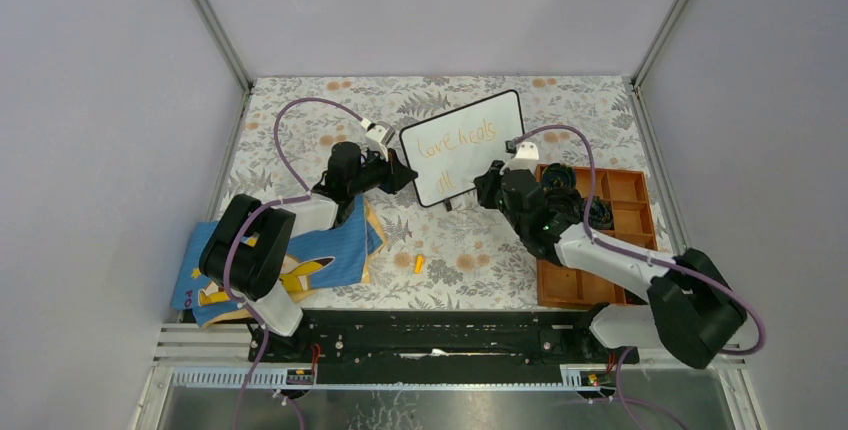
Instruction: Write a sentence on the whiteboard
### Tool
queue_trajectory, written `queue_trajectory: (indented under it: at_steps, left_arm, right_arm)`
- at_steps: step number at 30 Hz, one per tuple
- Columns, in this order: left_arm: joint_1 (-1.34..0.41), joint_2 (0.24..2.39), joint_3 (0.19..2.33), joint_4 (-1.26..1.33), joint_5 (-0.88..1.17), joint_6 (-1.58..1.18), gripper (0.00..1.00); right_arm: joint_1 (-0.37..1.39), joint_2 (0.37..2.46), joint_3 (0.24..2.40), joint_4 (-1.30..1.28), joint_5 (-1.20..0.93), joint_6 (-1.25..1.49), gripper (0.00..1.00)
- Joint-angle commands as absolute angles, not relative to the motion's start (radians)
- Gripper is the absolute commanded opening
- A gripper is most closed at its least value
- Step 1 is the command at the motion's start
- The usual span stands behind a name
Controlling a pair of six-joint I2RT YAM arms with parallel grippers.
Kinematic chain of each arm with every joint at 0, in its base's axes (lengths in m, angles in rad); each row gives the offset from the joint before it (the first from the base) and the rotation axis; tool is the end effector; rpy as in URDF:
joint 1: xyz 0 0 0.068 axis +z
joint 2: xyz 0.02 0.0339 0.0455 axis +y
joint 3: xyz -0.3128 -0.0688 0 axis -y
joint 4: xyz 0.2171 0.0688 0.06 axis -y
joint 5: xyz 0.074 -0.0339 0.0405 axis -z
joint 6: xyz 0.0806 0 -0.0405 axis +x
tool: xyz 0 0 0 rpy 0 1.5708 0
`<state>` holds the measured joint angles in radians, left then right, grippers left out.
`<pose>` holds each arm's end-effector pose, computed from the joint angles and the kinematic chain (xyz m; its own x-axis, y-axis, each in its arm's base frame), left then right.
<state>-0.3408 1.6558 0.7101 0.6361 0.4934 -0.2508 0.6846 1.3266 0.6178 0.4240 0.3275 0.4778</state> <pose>0.3269 -0.1564 0.2401 -0.4567 -0.0699 -0.8868 0.6258 0.6833 -0.3762 0.2430 0.1649 0.2790 -0.3586 0.2693 -0.8938 -0.2192 0.9064 0.3610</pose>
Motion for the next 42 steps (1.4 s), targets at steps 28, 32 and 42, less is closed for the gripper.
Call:
queue_trajectory:
  at_steps: [28, 32, 42]
  left_arm:
    - [-0.338, 1.682, 0.69, 0.48, 0.399, -0.152, 0.0]
    - [-0.328, 1.677, 0.682, 0.492, 0.405, -0.164, 0.0]
    - [-0.315, 1.656, 0.66, 0.512, 0.428, -0.169, 0.0]
  right_arm:
    - [0.675, 0.484, 0.492, -0.103, 0.259, 0.406, 0.0]
    - [0.675, 0.43, 0.473, -0.12, 0.272, 0.405, 0.0]
    - [0.675, 0.417, 0.471, -0.116, 0.298, 0.404, 0.0]
